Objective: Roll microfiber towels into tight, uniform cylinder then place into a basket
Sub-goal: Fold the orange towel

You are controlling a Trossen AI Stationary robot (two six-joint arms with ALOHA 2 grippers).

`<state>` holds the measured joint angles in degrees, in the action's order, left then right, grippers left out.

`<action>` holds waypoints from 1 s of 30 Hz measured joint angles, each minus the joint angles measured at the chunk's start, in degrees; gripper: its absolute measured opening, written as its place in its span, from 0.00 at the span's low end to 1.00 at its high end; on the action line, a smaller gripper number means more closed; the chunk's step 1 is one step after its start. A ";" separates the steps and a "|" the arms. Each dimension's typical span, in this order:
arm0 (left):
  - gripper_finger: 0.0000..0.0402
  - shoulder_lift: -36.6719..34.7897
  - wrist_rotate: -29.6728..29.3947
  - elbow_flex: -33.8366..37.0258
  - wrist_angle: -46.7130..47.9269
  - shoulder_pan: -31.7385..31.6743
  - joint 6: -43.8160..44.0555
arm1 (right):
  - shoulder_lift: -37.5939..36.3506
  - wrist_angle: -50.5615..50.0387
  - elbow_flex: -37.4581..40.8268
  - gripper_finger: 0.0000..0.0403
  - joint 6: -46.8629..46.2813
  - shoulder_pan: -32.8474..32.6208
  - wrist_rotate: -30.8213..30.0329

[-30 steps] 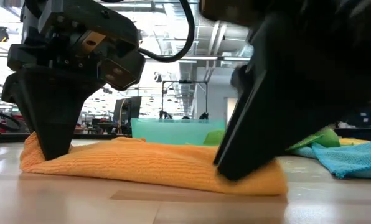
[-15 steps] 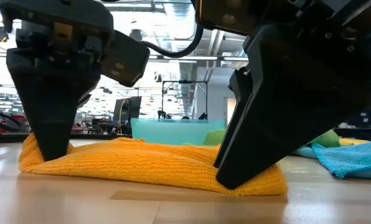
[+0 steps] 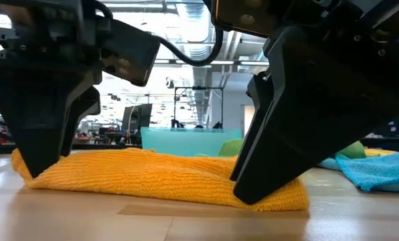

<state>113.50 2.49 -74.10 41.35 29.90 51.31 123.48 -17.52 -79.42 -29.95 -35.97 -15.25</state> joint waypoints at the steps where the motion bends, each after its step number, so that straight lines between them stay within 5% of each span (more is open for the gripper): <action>1: 0.33 0.09 -0.60 -0.75 1.27 0.22 -0.66 | 0.00 0.00 0.00 0.30 0.00 0.00 0.00; 13: 0.33 0.34 -11.89 -10.60 22.26 6.25 -2.82 | -0.03 -0.03 0.02 0.30 -0.20 0.05 1.23; 23: 0.33 0.14 -29.47 -9.55 8.87 18.40 -13.52 | -0.04 -0.02 0.04 0.30 -0.17 0.07 1.49; 30: 0.33 0.14 -34.47 -3.72 3.90 17.18 -13.99 | -0.04 0.08 0.07 0.30 -0.17 0.07 1.64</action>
<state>113.65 -31.97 -77.82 45.25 47.08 37.32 123.44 -17.44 -79.35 -30.13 -35.90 -13.61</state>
